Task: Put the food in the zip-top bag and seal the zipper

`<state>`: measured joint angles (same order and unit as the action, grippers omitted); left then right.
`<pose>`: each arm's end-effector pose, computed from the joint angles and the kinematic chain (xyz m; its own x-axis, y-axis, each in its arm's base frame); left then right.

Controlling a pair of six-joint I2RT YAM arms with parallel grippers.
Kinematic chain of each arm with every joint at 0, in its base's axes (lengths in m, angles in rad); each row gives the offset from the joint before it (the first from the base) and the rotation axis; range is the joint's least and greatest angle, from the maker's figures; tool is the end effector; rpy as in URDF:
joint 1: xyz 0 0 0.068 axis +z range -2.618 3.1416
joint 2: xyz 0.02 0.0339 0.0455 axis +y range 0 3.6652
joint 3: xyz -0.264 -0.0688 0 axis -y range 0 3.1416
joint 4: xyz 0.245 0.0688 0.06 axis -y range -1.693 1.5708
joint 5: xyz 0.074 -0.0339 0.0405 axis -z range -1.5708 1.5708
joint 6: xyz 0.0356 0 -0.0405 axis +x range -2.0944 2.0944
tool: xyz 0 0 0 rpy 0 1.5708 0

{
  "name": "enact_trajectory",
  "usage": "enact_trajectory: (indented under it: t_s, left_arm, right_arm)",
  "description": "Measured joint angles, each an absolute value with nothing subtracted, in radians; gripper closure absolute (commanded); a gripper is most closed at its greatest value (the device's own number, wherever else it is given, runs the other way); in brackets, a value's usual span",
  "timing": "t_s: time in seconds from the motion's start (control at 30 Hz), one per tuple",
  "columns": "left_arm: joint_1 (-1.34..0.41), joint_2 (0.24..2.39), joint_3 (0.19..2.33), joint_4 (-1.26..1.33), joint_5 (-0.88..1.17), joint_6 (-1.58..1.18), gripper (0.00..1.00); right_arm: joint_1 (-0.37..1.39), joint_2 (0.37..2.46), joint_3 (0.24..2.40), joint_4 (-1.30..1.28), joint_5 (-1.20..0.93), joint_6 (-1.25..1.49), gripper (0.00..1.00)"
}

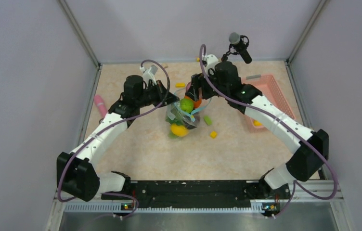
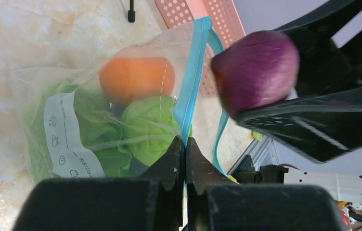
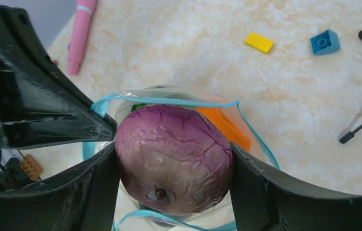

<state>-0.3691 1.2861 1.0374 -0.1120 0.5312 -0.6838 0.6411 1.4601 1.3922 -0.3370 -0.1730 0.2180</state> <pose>0.2696 -0.1236 0.3278 -0.7309 -0.3013 -0.6123 0.3759 0.5712 -0.7297 0.2685 0.2080 0.3762 -0.4631 -0.0797 -0.8827 -0.6307 0.7294 0.2650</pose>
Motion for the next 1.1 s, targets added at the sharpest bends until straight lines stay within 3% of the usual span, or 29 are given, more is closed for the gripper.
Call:
enact_trajectory:
  t_s: [0.27, 0.6, 1.1]
  left_arm:
    - [-0.369, 1.286, 1.037, -0.110, 0.542, -0.687, 1.00]
    - [-0.369, 1.286, 1.037, -0.105, 0.546, -0.687, 1.00]
    - [-0.355, 1.286, 1.037, -0.105, 0.561, -0.688, 1.00]
  right_arm:
    - [0.667, 1.551, 1.448, -0.393, -0.104, 0.214, 0.01]
    - [0.672, 1.547, 1.463, -0.410, -0.083, 0.226, 0.01]
    - [0.672, 1.407, 1.400, -0.447, 0.145, 0.279, 0.05]
